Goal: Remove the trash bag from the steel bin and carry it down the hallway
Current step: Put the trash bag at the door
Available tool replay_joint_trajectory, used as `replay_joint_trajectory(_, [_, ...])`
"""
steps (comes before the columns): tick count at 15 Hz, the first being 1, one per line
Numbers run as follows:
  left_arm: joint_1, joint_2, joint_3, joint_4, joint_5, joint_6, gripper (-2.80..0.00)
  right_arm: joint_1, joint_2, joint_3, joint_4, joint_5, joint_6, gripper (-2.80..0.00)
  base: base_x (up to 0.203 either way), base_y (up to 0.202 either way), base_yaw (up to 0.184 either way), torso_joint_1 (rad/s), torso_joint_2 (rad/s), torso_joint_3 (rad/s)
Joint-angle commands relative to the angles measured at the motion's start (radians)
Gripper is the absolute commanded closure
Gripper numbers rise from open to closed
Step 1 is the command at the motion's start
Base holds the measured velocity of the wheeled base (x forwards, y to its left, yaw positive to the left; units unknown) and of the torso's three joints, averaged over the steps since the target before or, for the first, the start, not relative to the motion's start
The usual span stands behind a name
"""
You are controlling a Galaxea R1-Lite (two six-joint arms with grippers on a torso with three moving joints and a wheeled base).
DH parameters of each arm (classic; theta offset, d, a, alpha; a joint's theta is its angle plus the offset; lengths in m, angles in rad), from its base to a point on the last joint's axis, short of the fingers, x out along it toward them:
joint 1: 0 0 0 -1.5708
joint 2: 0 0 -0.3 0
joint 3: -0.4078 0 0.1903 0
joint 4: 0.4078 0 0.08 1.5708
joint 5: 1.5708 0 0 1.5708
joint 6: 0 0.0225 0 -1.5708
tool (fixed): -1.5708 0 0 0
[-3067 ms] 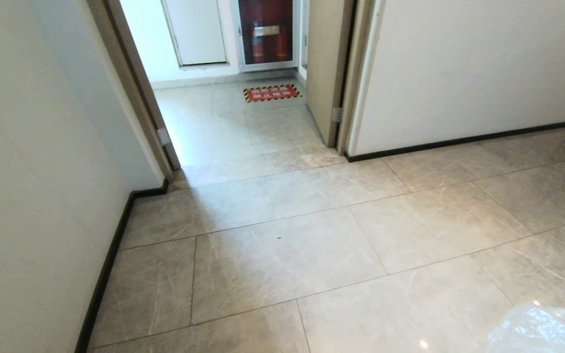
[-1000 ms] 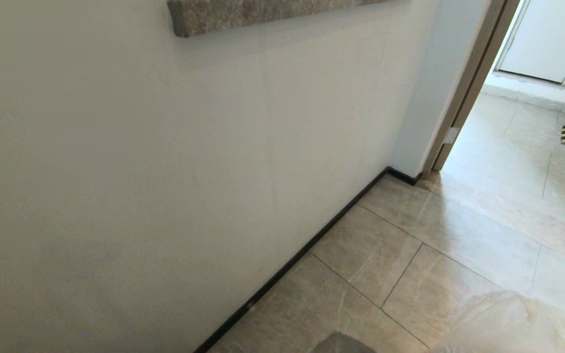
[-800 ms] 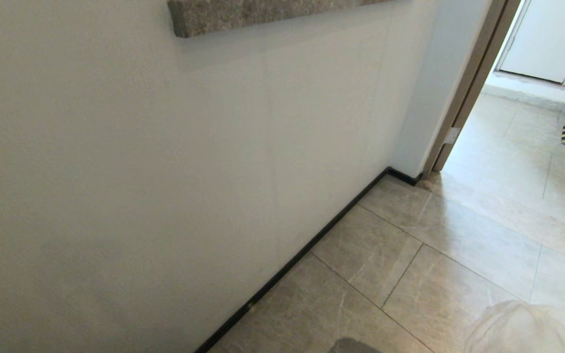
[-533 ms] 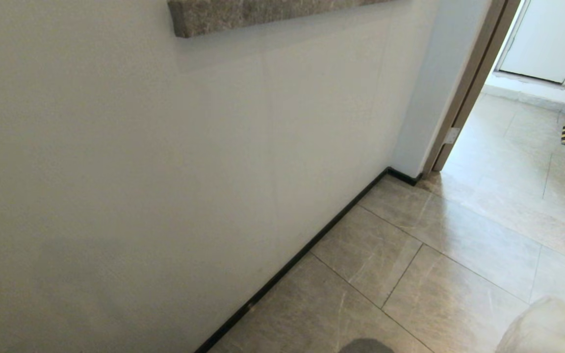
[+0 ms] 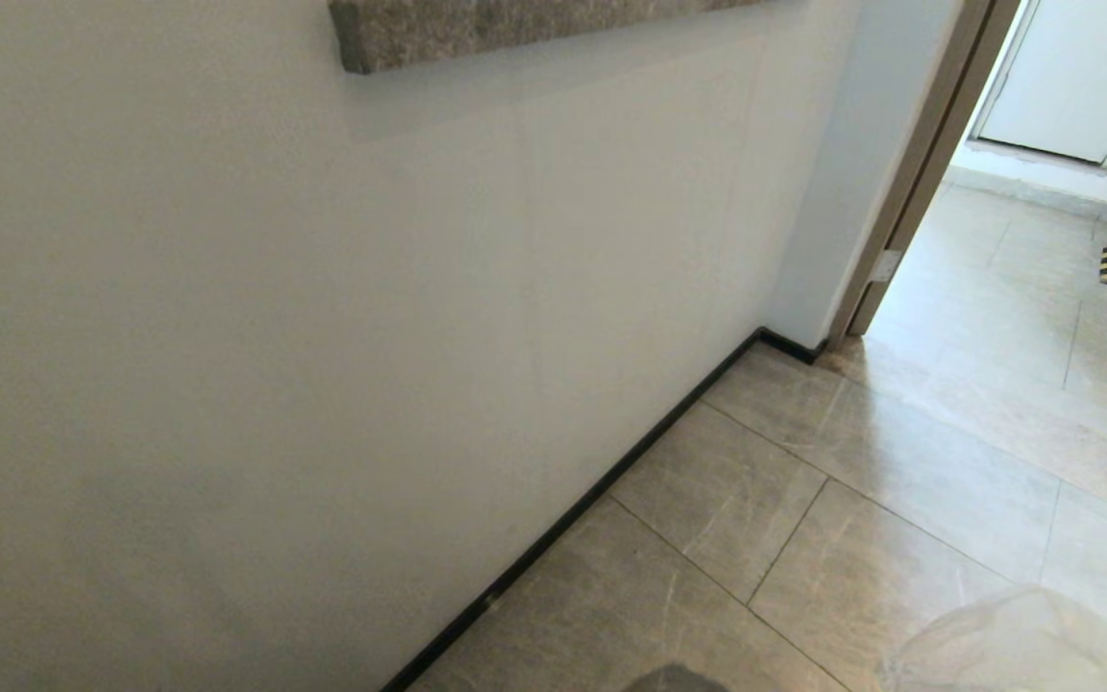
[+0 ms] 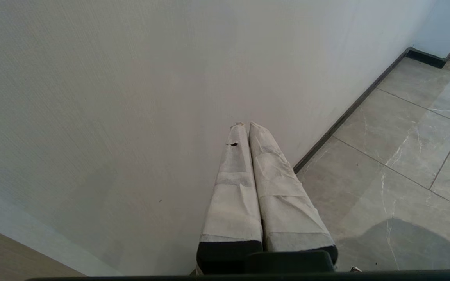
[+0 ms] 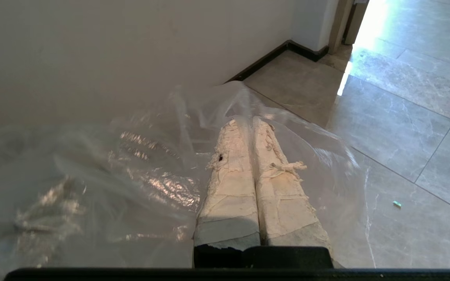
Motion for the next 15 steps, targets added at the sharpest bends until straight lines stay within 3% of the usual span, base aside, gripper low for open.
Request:
replay_joint_trajectory(1, [0.0, 0.0, 0.0, -0.001, 0.0, 0.0, 0.0, 0.001, 0.002, 0.002, 0.0, -0.001, 0.0, 0.0, 0.0, 0.0, 0.0, 0.0, 0.0, 0.0])
replay_joint_trajectory(5, [0.0, 0.0, 0.0, 0.0, 0.0, 0.0, 0.0, 0.001, 0.0, 0.002, 0.0, -0.001, 0.002, 0.0, 0.0, 0.0, 0.0, 0.0, 0.0, 0.0])
replay_joint_trajectory(11, [0.0, 0.0, 0.0, 0.0, 0.0, 0.0, 0.0, 0.001, 0.001, 0.002, -0.001, 0.001, 0.0, 0.0, -0.17, 0.0, 0.0, 0.005, 0.0, 0.003])
replay_joint_trajectory(15, [0.0, 0.0, 0.0, 0.0, 0.0, -0.002, 0.0, 0.001, 0.0, 0.002, -0.002, 0.0, 0.0, 0.0, -0.026, 0.0, 0.001, 0.001, 0.0, 0.001])
